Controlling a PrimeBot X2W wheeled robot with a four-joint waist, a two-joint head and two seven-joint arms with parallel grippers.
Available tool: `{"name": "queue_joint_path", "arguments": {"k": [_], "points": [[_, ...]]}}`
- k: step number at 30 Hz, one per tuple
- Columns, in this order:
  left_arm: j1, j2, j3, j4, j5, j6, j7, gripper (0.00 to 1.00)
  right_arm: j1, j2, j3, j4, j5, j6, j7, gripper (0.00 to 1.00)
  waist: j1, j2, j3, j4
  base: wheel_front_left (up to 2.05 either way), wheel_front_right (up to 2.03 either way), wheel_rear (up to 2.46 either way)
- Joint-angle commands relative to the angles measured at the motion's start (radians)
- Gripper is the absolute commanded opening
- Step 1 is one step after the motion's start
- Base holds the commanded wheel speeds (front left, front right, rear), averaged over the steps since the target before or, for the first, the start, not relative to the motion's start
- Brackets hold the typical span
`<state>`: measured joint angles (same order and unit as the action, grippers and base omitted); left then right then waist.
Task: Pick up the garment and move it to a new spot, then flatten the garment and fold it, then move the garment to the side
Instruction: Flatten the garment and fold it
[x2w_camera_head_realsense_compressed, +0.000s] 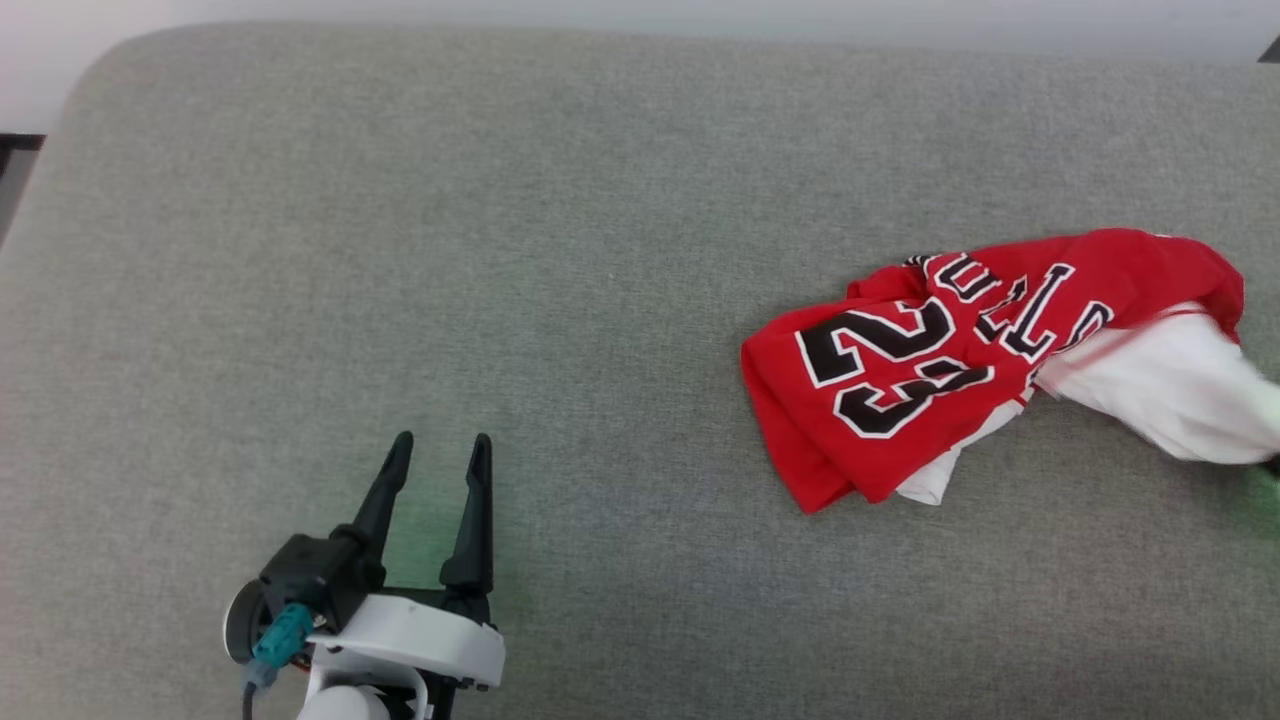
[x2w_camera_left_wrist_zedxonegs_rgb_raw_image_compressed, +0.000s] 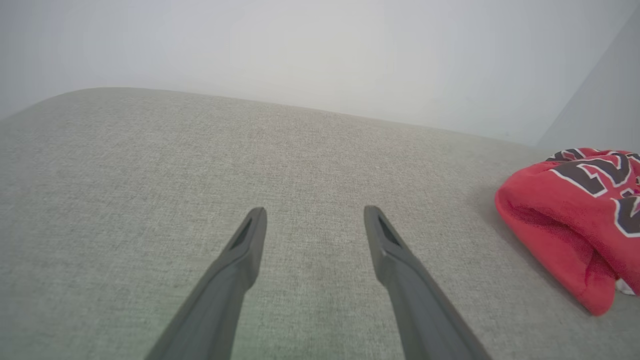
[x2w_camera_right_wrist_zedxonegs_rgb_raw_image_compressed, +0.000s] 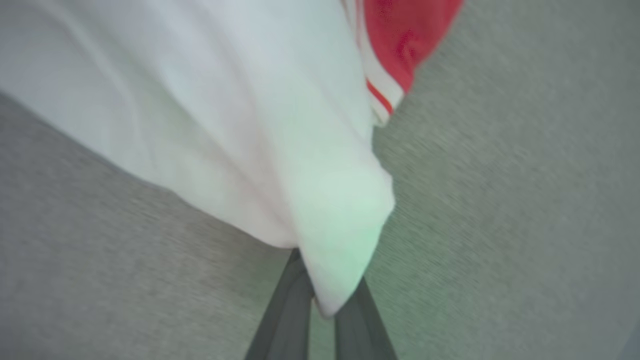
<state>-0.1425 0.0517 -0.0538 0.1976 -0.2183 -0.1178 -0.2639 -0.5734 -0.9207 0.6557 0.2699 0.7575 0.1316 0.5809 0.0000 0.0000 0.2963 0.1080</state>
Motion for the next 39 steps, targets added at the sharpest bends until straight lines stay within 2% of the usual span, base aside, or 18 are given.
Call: {"name": "queue_joint_path", "arguments": {"k": [1, 5, 7, 15, 22, 25, 26, 27, 28, 34, 37, 39], "points": [[-0.009, -0.001, 0.003, 0.001, 0.012, -0.005, 0.000, 1.00, 0.034, -0.021, -0.048, 0.041, 0.007, -0.002, -0.015, 0.00, 0.0000, 0.0000, 0.011, -0.012, 0.00, 0.00, 0.00], [-0.019, 0.000, 0.004, 0.006, 0.021, -0.008, 0.000, 1.00, 0.077, -0.043, -0.156, 0.149, 0.010, -0.002, -0.058, 0.00, 0.0000, 0.0000, 0.028, -0.019, 0.00, 0.00, 0.00], [-0.021, 0.000, 0.003, 0.008, 0.022, -0.009, 0.000, 1.00, 0.083, -0.048, -0.175, 0.180, 0.002, -0.002, -0.069, 0.00, 0.0000, 0.0000, 0.032, -0.020, 0.00, 0.00, 0.00], [-0.044, 0.000, 0.002, 0.021, 0.041, -0.012, 0.000, 1.00, 0.042, -0.026, -0.317, 0.421, -0.093, -0.002, -0.163, 0.00, 0.0000, 0.0000, 0.046, -0.018, 0.00, 0.00, 0.00], [-0.055, 0.008, 0.004, 0.026, 0.049, -0.014, 0.000, 1.00, -0.020, 0.037, -0.422, 0.659, -0.237, -0.002, -0.285, 0.00, 0.0000, 0.0000, 0.038, -0.026, 0.00, 0.00, 0.00], [-0.059, 0.016, 0.002, 0.025, 0.044, -0.014, 0.000, 1.00, -0.049, 0.082, -0.453, 0.708, -0.276, -0.002, -0.351, 0.00, 0.0000, 0.0000, 0.032, -0.043, 0.00, 0.00, 0.00], [-0.060, 0.021, -0.003, 0.025, 0.039, -0.014, 0.000, 1.00, -0.053, 0.096, -0.460, 0.719, -0.286, -0.002, -0.369, 0.08, 0.0000, 0.0000, 0.029, -0.051, 0.00, 0.00, 0.00], [-0.062, 0.029, -0.007, 0.026, 0.035, -0.014, 0.000, 1.00, -0.060, 0.106, -0.468, 0.725, -0.295, -0.002, -0.394, 0.43, 0.0000, 0.0000, 0.026, -0.059, 0.00, 0.00, 0.00], [-0.066, 0.035, -0.013, 0.026, 0.028, -0.014, 0.000, 1.00, -0.069, 0.110, -0.483, 0.730, -0.300, -0.002, -0.422, 1.00, 0.0000, 0.0000, 0.022, -0.066, 0.00, 0.00, 0.00], [-0.142, 0.117, -0.083, 0.034, -0.010, -0.014, 0.000, 1.00, -0.049, 0.150, -0.553, 0.735, -0.323, -0.002, -0.589, 1.00, 0.0000, 0.0000, -0.002, -0.119, 0.00, 0.00, 0.00], [-0.221, 0.178, -0.164, 0.061, -0.057, -0.014, 0.003, 1.00, -0.021, 0.185, -0.587, 0.688, -0.292, -0.002, -0.672, 1.00, 0.0000, 0.0000, -0.015, -0.152, 0.00, 0.00, 0.00], [-0.280, 0.222, -0.231, 0.070, -0.100, -0.014, 0.041, 1.00, 0.003, 0.218, -0.611, 0.630, -0.256, -0.002, -0.726, 1.00, 0.0000, 0.0000, -0.023, -0.178, 0.00, 0.00, 0.00]]}}
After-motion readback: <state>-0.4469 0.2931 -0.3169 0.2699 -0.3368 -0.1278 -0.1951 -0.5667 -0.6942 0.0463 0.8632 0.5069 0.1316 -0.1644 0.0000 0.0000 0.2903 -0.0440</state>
